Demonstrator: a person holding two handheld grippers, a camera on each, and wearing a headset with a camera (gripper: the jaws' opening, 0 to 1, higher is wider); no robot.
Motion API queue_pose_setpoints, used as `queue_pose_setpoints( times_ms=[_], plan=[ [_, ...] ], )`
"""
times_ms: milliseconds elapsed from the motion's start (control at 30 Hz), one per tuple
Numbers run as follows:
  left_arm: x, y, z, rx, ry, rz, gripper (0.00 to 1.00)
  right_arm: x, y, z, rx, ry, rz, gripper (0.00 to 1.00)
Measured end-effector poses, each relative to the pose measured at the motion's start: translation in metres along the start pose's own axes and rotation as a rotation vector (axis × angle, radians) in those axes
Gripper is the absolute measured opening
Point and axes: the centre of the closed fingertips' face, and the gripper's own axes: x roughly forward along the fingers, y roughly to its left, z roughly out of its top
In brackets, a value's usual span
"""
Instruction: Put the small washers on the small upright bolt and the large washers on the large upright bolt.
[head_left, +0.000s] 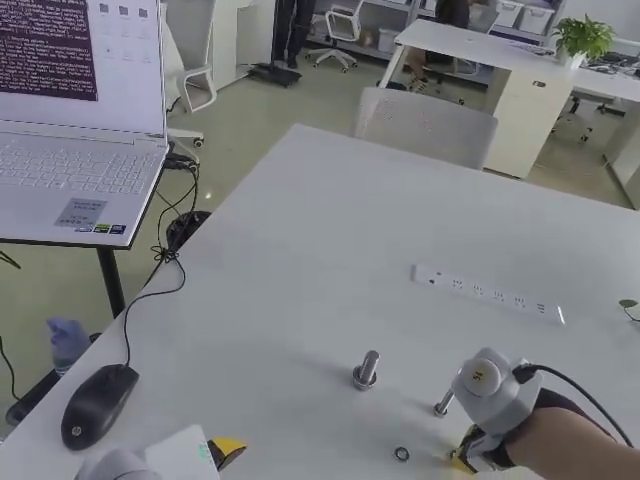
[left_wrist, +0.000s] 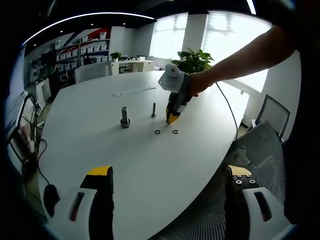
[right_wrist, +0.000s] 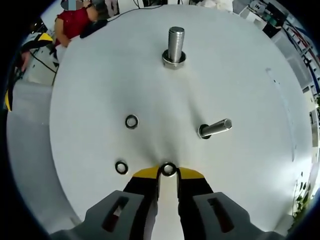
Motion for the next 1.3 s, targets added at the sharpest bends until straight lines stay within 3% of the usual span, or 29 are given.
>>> queue_pose_setpoints(
  times_ms=[767,1300],
  plan=[
    [-0.001,0.003,-0.008,-0.026,0.013,0.019,1.00,-0.002,0.001,-0.002,-0.002,0.004,-0.006,0.13],
    [-0.001,0.009,-0.001,-0.030,0.007,0.032,1.00,-0.023,-0.014,-0.001,0.014,0.004,-0.007,0.13]
  ],
)
